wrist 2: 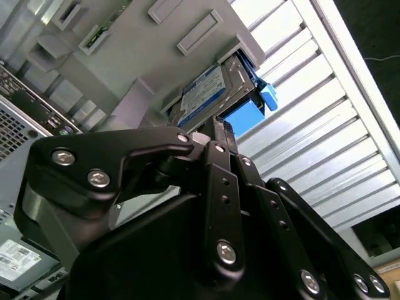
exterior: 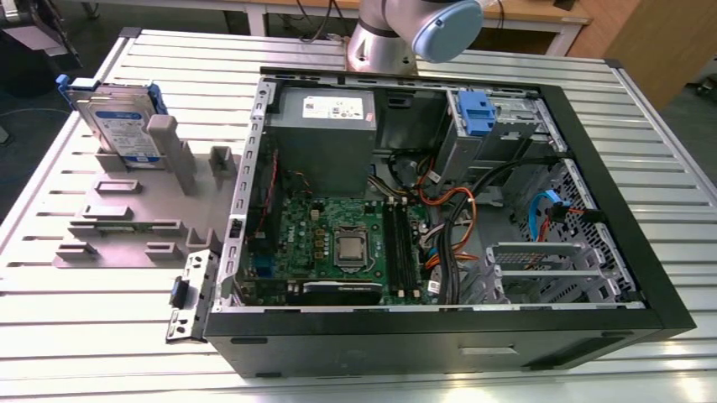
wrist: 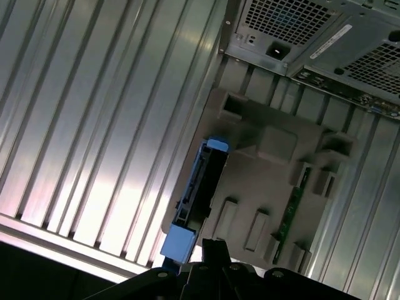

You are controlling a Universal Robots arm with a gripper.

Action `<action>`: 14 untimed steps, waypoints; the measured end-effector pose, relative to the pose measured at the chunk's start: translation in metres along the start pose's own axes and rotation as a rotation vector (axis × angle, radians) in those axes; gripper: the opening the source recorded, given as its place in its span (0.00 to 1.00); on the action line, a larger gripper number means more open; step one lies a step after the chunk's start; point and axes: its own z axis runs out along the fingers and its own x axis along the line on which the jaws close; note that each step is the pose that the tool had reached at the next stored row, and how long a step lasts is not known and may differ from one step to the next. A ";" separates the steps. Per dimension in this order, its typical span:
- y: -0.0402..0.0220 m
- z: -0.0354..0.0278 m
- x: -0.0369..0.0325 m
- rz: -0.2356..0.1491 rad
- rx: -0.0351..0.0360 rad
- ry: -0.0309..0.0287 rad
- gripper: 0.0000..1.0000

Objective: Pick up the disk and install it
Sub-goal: 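Pick up the disk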

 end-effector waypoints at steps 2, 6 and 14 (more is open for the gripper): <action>0.0000 0.0002 0.0000 0.035 0.0003 -0.0009 0.11; 0.0001 0.0010 0.0004 0.084 0.0006 -0.0023 0.11; 0.0015 0.0031 0.0048 0.111 0.0007 -0.0030 0.11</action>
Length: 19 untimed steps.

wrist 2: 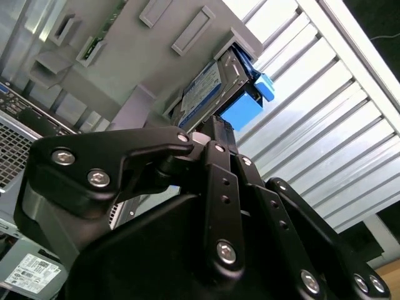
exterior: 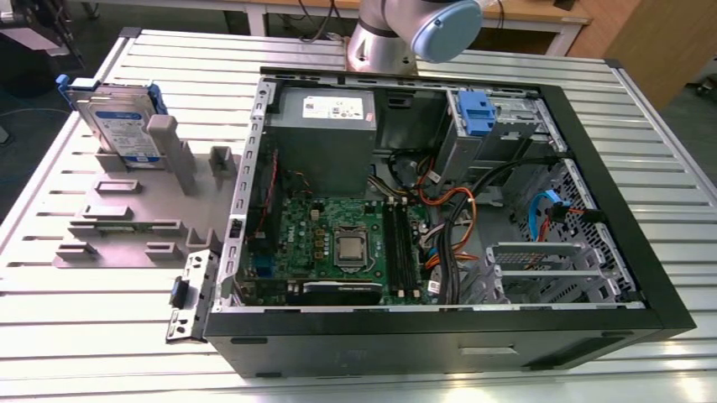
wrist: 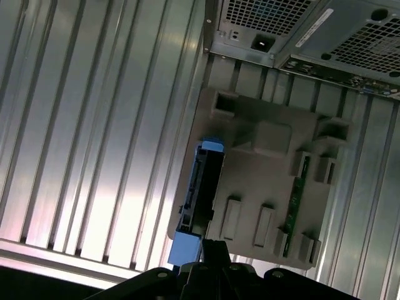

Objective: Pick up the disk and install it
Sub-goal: 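Pick up the disk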

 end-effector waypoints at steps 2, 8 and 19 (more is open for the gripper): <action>0.0000 0.0001 0.0001 0.024 0.0004 -0.0007 0.11; 0.0000 0.0002 0.0003 0.067 0.0008 -0.0019 0.11; 0.0001 0.0003 0.0004 0.078 0.0008 -0.0022 0.11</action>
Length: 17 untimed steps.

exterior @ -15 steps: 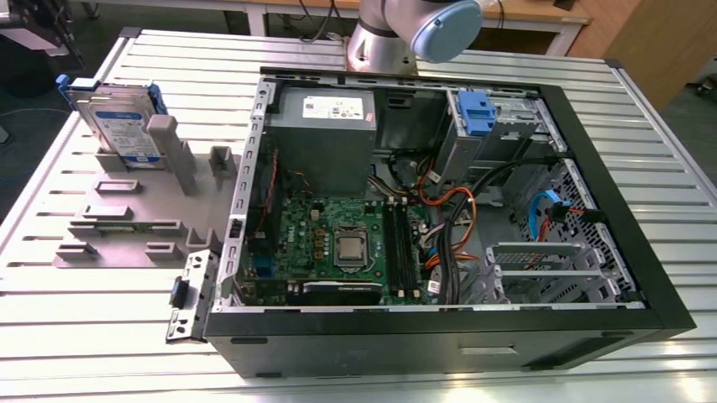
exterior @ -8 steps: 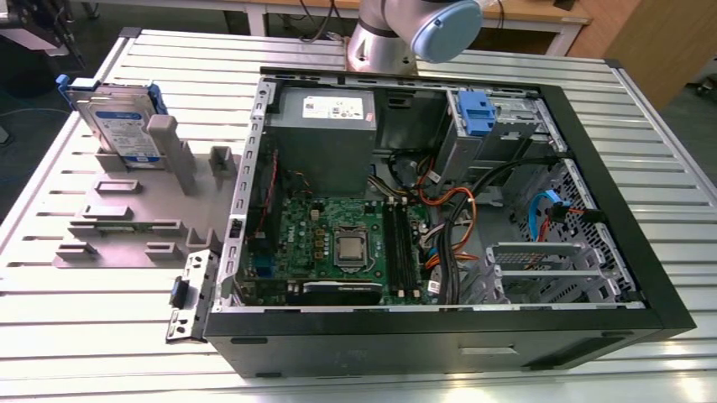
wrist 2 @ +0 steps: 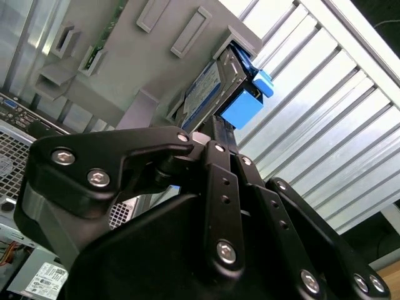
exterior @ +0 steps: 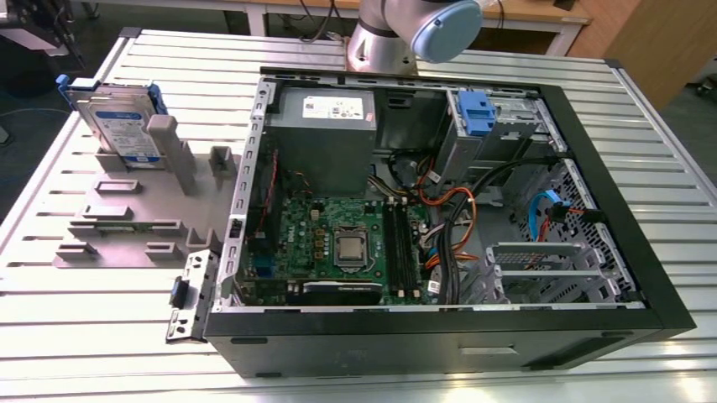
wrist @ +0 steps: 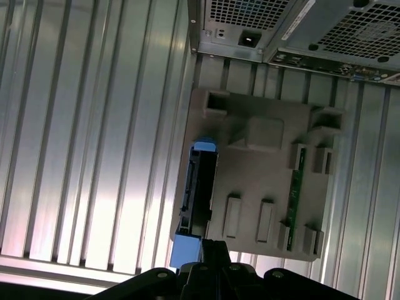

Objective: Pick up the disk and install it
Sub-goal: 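Pick up the disk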

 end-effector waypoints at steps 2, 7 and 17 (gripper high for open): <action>0.0001 0.0000 0.0003 0.011 0.0001 -0.0003 0.11; 0.0002 0.0000 0.0015 0.057 0.0006 -0.0016 0.11; 0.0004 0.0001 0.0031 0.098 0.0008 -0.0027 0.11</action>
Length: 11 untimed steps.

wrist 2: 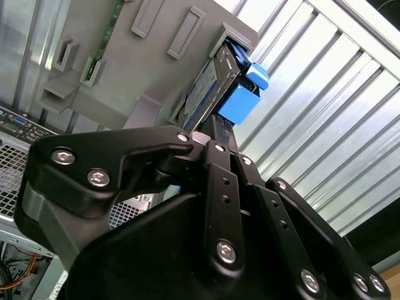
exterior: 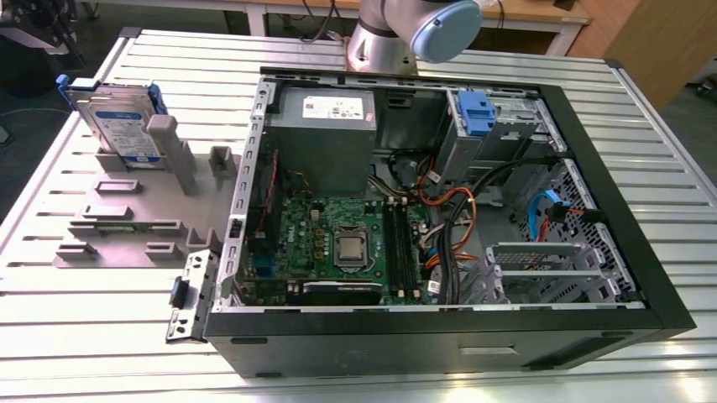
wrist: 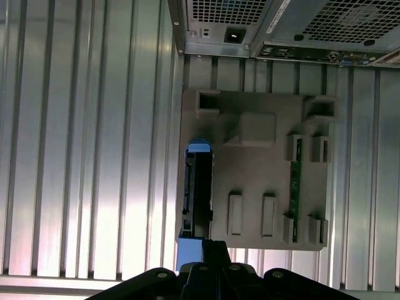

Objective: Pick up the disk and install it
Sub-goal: 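Pick up the disk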

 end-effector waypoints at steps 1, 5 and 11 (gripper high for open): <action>0.0000 0.0000 0.0000 0.000 0.0001 0.0000 0.11; 0.0000 0.0000 0.0000 0.002 0.0000 0.0000 0.11; 0.0000 0.0000 0.0000 -0.001 0.0000 0.0001 0.11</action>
